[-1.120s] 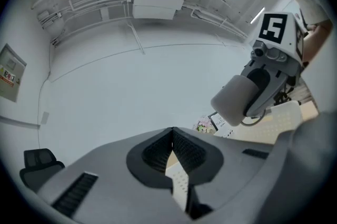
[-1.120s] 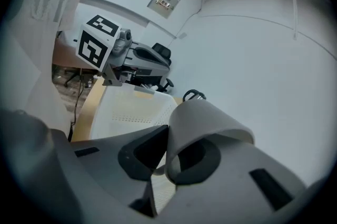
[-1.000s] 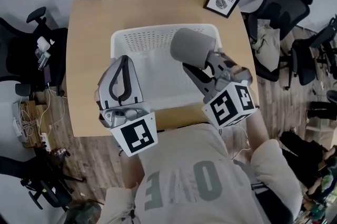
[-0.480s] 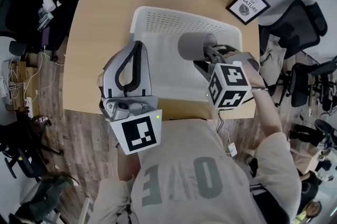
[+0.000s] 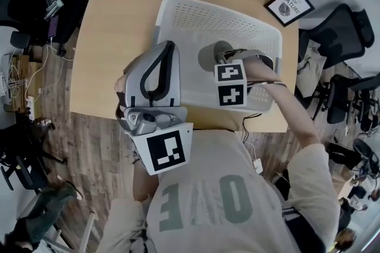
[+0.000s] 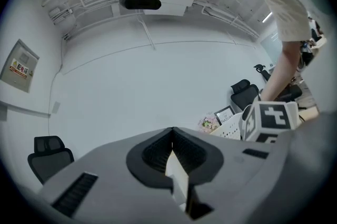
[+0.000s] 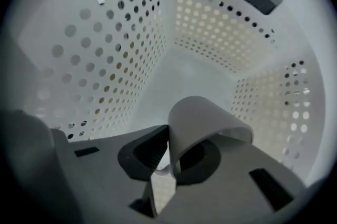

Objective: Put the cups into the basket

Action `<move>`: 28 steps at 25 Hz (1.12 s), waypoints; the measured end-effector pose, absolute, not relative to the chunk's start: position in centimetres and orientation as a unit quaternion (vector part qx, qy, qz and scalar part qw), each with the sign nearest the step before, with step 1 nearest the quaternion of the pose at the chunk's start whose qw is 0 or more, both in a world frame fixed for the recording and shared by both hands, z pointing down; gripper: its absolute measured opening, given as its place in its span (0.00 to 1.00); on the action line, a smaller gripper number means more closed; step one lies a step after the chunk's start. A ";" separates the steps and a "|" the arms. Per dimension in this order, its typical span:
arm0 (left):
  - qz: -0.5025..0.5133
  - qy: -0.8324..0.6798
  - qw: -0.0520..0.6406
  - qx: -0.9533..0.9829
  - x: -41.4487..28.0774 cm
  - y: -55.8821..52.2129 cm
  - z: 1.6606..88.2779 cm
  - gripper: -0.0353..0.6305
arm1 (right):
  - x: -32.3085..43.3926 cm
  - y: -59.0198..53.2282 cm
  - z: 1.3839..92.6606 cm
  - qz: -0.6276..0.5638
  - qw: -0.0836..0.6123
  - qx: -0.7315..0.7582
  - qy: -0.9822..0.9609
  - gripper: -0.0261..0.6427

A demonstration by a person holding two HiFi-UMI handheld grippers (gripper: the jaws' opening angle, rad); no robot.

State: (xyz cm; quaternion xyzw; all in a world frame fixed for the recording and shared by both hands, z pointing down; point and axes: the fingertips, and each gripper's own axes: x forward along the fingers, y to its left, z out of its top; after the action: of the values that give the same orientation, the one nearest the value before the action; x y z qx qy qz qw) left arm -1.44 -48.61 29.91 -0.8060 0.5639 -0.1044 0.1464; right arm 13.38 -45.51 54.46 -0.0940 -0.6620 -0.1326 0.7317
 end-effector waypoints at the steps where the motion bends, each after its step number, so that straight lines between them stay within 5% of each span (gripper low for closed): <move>1: -0.104 0.566 0.146 -0.805 -1.5 -48.7 29.9 0.07 | 13.6 -45.7 55.2 -0.147 0.741 -0.101 -0.647 0.09; 8: -0.104 0.577 0.142 -0.798 -2.1 -48.7 29.9 0.07 | 14.6 -47.1 58.4 -0.156 0.776 -0.115 -0.600 0.08; 28: -0.102 0.579 0.142 -0.796 -2.8 -47.4 29.2 0.07 | 12.3 -46.0 57.9 -0.099 0.717 -0.071 -0.686 0.13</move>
State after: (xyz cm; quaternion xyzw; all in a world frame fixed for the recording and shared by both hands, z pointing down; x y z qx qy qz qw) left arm -2.76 -47.37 29.23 -0.7963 0.5791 -0.1025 0.1417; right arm 12.27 -46.05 57.92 -0.0706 -0.6859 -0.0989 0.7175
